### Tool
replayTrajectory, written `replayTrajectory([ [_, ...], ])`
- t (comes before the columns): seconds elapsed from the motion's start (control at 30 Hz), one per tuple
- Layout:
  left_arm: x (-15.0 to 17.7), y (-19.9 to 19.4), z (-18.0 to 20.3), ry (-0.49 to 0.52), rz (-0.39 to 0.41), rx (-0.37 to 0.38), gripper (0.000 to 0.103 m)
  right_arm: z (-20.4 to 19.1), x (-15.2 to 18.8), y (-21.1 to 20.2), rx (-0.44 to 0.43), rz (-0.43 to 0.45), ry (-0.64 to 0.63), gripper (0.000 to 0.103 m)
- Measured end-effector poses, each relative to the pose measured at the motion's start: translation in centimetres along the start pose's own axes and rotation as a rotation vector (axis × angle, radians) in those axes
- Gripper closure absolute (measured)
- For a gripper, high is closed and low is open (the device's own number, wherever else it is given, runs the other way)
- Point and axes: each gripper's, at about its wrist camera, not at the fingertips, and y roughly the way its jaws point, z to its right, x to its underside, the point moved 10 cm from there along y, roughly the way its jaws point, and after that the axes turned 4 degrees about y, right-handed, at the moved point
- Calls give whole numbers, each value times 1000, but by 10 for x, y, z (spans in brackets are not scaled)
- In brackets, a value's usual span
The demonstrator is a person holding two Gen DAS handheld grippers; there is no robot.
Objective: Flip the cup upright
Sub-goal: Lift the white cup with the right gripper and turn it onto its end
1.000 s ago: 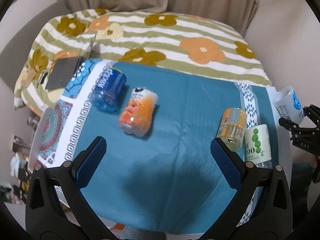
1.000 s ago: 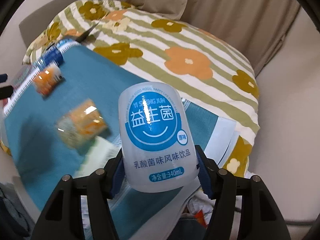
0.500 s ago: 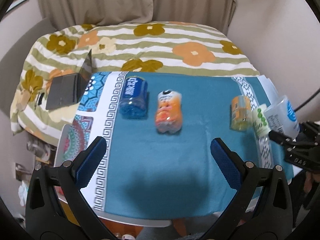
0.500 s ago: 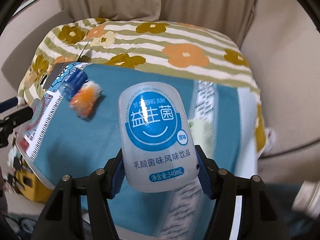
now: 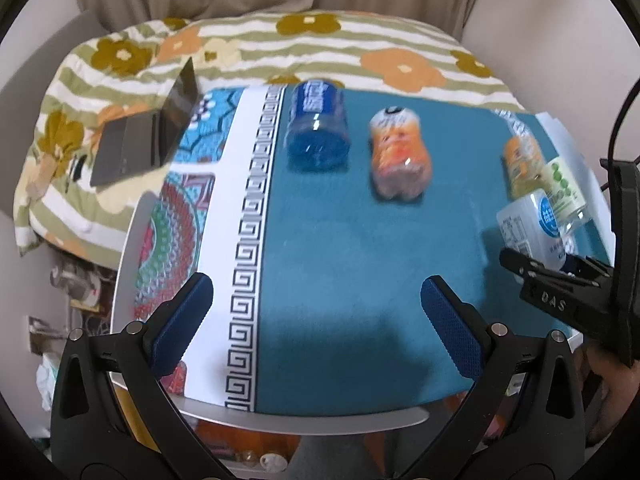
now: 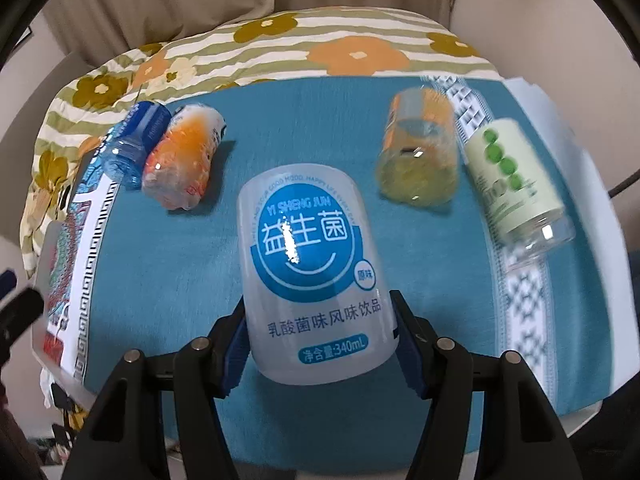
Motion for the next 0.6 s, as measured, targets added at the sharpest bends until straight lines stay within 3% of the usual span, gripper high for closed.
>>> replayTrajectory([
  [0.33, 14, 18, -9, 17, -35, -24, 0, -5, 14, 20, 3, 2, 48, 44],
  [0.6, 6, 13, -6, 50, 11, -62, 0, -8, 16, 17, -10, 13, 79, 42],
])
